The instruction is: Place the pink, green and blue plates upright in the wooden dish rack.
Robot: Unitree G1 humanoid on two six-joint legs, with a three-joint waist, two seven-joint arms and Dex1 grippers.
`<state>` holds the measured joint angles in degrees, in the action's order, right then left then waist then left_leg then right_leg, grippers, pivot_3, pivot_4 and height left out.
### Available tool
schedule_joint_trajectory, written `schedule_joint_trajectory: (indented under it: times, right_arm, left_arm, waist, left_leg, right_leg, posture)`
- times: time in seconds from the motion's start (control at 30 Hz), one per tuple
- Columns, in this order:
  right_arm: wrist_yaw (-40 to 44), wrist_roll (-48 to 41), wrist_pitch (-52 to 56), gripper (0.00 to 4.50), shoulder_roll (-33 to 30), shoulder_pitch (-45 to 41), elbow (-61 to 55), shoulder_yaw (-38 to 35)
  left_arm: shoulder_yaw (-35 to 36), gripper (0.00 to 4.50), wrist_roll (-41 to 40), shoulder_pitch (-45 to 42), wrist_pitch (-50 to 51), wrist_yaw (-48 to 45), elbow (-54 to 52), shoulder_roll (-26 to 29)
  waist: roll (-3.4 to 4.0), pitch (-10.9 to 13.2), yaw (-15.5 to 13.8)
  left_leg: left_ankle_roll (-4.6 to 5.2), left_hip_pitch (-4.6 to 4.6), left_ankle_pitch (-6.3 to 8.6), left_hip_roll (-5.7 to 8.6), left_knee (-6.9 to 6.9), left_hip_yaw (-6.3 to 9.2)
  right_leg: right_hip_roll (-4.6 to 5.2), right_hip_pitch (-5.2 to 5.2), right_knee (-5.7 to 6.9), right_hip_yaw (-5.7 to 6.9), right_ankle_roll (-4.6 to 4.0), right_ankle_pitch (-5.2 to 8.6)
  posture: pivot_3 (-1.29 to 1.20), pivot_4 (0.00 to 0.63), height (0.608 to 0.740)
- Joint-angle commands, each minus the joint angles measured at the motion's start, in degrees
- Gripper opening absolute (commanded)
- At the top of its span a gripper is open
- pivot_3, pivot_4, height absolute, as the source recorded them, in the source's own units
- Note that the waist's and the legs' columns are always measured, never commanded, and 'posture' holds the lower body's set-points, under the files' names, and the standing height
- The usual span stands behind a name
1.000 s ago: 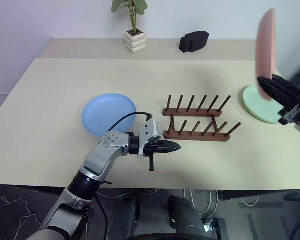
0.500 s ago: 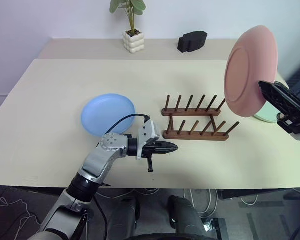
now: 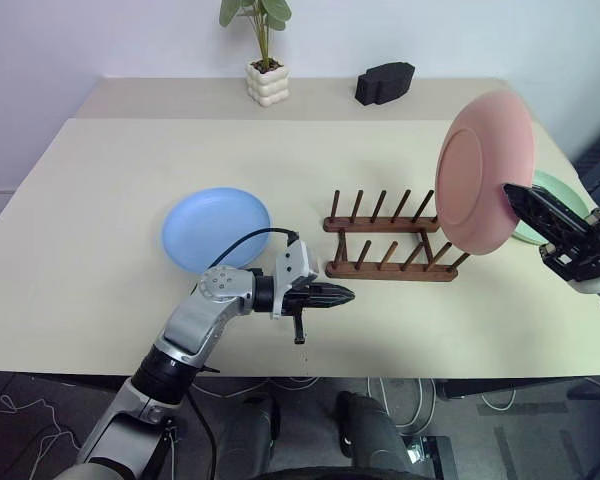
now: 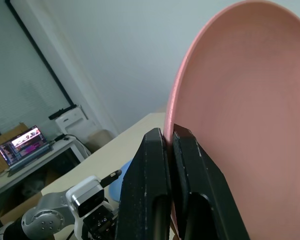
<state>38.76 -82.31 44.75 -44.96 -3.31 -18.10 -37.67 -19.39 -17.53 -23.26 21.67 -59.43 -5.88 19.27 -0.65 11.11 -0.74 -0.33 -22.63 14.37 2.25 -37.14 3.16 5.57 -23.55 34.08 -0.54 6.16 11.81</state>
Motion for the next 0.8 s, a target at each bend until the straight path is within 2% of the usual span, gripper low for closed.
schedule_joint_trajectory:
  times: [0.03, 0.4, 0.5, 0.63, 0.73, 0.8]
  right_arm:
    - [0.3, -0.8, 0.0, 0.05, 0.6, -1.0, 1.6, 0.0]
    - [1.8, -0.6, 2.4, 0.05, 1.3, -1.3, 8.6, 0.6]
    - [2.2, 0.9, 2.5, 0.98, 1.6, -1.4, 10.0, 1.1]
    - [2.1, 2.6, 1.8, 2.9, 2.1, -1.8, 10.6, 1.2]
    - [2.2, 7.6, -1.7, 4.4, 2.5, -2.2, 9.9, 1.2]
    - [1.7, 11.8, -5.5, 4.4, 2.7, -3.0, 9.9, 0.1]
  left_arm:
    - [0.9, 0.0, -0.8, -0.4, -1.0, 0.2, -1.9, -0.1]
    - [1.2, 0.0, -0.8, -0.5, -1.2, 0.3, -1.6, 0.0]
    - [1.3, 0.0, -0.7, -0.4, -1.2, 0.5, -1.8, 0.1]
    - [1.5, 0.0, -0.8, -0.4, -1.1, 0.7, -1.9, 0.2]
    - [1.5, 0.0, -0.8, -0.3, -1.1, 0.8, -2.1, 0.3]
    - [1.6, 0.0, -0.9, -0.2, -1.0, 0.9, -2.3, 0.5]
  waist:
    - [0.0, 0.0, 0.0]
    - [0.0, 0.0, 0.0]
    - [0.0, 0.0, 0.0]
    - [0.0, 0.0, 0.0]
    - [0.01, 0.0, 0.0]
    - [0.01, 0.0, 0.0]
  left_leg:
    - [0.0, 0.0, 0.0, 0.0, 0.0, 0.0]
    - [0.0, 0.0, 0.0, 0.0, 0.0, -0.01]
    - [0.0, 0.0, 0.0, 0.0, 0.0, -0.01]
    - [0.0, 0.0, 0.0, 0.0, 0.0, -0.01]
    - [0.0, 0.0, 0.0, 0.0, 0.0, -0.02]
    - [0.0, 0.0, 0.0, 0.0, 0.0, -0.02]
  right_leg:
    - [0.0, 0.0, 0.0, 0.0, 0.0, 0.0]
    - [0.0, -0.01, 0.0, 0.0, 0.0, 0.0]
    - [0.0, -0.01, 0.0, 0.0, 0.0, 0.0]
    - [0.0, -0.01, 0.0, 0.0, 0.0, 0.0]
    - [0.0, -0.01, 0.01, 0.0, 0.0, 0.0]
    - [0.0, -0.01, 0.0, 0.0, 0.01, 0.0]
  posture:
    - [0.0, 0.15, 0.736]
    - [0.0, 0.15, 0.736]
    - [0.0, 0.15, 0.736]
    - [0.0, 0.15, 0.736]
    - [0.0, 0.15, 0.736]
    - [0.0, 0.15, 0.736]
